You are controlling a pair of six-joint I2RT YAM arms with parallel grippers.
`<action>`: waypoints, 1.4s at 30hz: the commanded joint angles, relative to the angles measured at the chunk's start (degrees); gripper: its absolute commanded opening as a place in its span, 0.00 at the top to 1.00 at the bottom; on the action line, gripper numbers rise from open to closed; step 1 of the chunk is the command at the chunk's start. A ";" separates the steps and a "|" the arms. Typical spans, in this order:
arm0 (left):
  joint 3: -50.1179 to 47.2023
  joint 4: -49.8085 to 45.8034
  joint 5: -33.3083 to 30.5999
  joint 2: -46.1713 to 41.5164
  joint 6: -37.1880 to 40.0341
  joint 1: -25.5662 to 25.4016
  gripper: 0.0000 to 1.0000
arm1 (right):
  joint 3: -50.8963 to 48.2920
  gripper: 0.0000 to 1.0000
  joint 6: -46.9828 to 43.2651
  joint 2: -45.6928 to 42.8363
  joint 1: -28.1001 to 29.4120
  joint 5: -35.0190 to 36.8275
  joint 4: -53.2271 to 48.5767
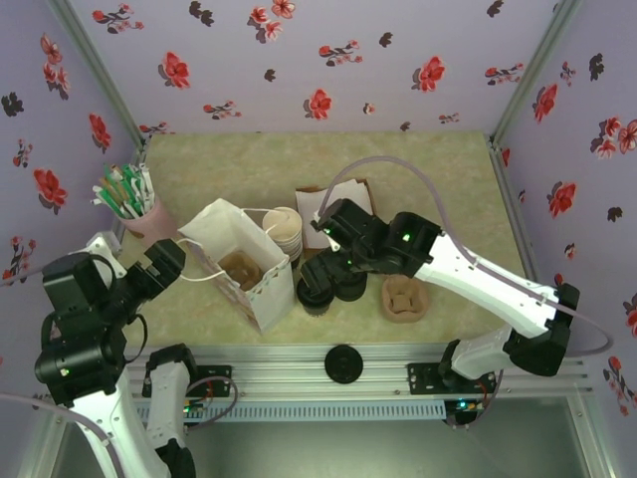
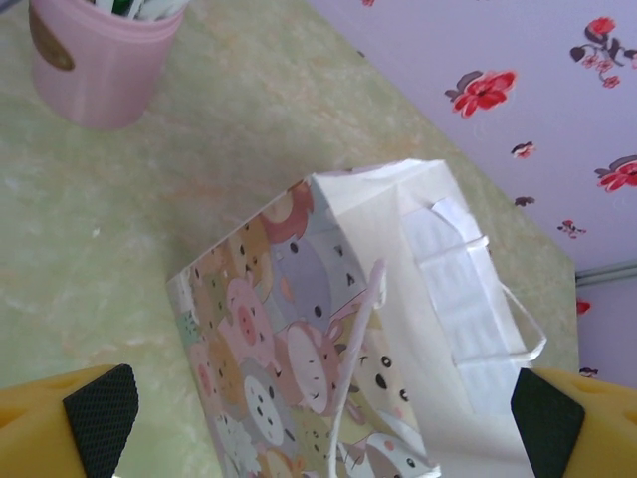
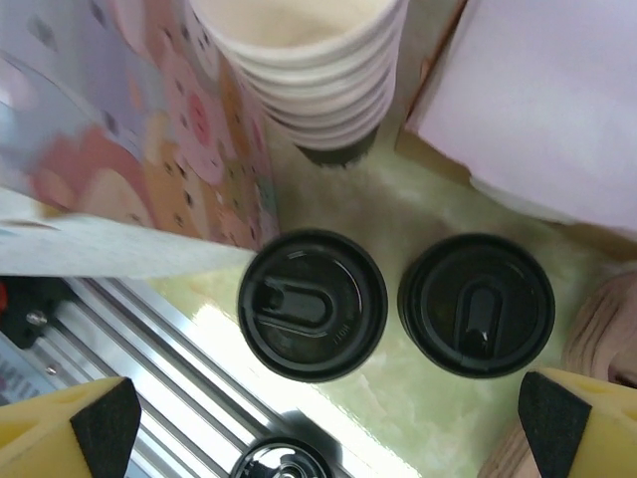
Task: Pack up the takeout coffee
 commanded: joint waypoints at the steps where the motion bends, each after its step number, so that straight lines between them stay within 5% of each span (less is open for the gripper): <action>1: -2.40 -0.27 -0.39 -1.69 -1.03 -0.29 0.01 | -2.72 0.01 1.33 -0.16 -0.12 0.42 2.32; 26: -11.40 5.77 -0.81 -2.97 -0.69 -0.23 0.01 | -9.15 0.01 -2.03 7.36 2.08 0.25 8.60; 42: -12.00 5.67 -1.09 -3.37 -0.51 -0.26 0.01 | -9.16 0.10 -2.16 10.31 3.66 -0.15 9.19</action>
